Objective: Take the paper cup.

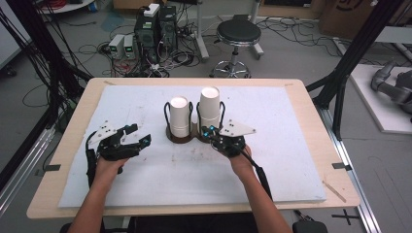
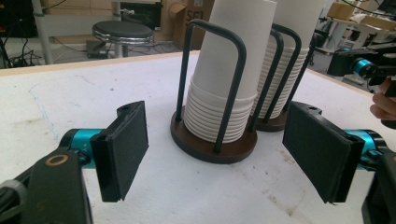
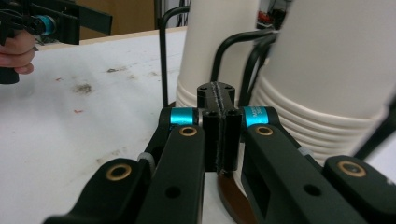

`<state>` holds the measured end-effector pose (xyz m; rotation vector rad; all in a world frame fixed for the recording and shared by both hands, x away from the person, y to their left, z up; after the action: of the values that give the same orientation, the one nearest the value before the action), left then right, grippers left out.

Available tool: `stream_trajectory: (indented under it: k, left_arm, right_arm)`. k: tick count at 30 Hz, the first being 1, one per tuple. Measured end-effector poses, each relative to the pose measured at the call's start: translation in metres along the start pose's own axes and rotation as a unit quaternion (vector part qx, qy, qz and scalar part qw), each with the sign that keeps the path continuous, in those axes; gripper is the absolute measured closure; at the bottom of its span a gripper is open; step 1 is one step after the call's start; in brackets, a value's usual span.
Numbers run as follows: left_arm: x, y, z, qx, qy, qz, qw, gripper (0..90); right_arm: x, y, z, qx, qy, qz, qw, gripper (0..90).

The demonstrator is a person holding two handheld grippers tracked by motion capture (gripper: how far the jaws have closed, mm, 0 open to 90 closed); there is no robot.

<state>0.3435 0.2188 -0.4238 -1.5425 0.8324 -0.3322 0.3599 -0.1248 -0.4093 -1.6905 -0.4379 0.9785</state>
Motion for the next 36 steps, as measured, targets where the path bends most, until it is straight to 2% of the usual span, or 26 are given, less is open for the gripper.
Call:
stream_trajectory:
  k: [2, 5, 12, 17, 22, 25, 29, 32, 33, 36]
  left_arm:
    - [0.000, -0.001, 0.000, 0.001, 0.002, -0.001, 1.0000, 22.2]
    - [0.000, -0.001, 0.000, -0.001, 0.001, -0.004, 1.0000, 22.2]
    - [-0.002, -0.002, 0.001, 0.003, -0.004, -0.001, 1.0000, 22.2]
    - [-0.003, -0.002, 0.002, 0.000, -0.006, -0.004, 1.0000, 22.2]
    - [-0.003, -0.003, 0.003, 0.000, -0.006, -0.005, 1.0000, 22.2]
    - [-0.003, -0.003, 0.003, -0.001, -0.005, -0.006, 1.0000, 22.2]
    - [-0.002, -0.004, 0.003, -0.003, -0.005, -0.008, 0.9999, 22.2]
    - [0.000, -0.009, 0.004, 0.002, -0.003, -0.008, 1.0000, 22.2]
    - [0.001, -0.012, 0.005, 0.003, -0.003, -0.008, 1.0000, 22.2]
    - [0.003, -0.025, 0.006, 0.008, 0.001, -0.012, 0.9999, 22.2]
  right_arm:
    - [0.011, -0.002, 0.006, 0.003, -0.004, 0.005, 1.0000, 90.0]
    - [0.016, -0.002, 0.010, 0.001, -0.007, 0.006, 1.0000, 90.0]
    - [0.034, -0.002, 0.019, 0.006, 0.002, 0.023, 0.9997, 90.0]
    - [0.043, 0.000, 0.020, 0.033, -0.001, 0.031, 0.9990, 90.0]
    - [0.050, 0.003, 0.021, 0.046, -0.011, 0.038, 0.9981, 90.0]
    - [0.054, 0.005, 0.021, 0.053, -0.008, 0.042, 0.9977, 90.0]
    - [0.065, 0.008, 0.023, 0.084, -0.008, 0.050, 0.9952, 90.0]
    - [0.069, 0.007, 0.025, 0.088, -0.010, 0.051, 0.9948, 90.0]
    - [0.073, 0.008, 0.026, 0.095, -0.013, 0.057, 0.9938, 90.0]
    - [0.077, 0.008, 0.027, 0.103, -0.012, 0.062, 0.9927, 90.0]
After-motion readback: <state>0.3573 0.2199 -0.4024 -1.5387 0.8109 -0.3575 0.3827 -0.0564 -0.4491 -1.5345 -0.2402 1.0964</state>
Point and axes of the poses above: each handheld gripper's, and its own axes: x roughly forward along the jaws, y roughly out of its underside, z roughly to its left, the point moved 2 cm from there along x, roughly forward along the jaws, and after that the axes turned 4 degrees about z, right-handed, at the moved point
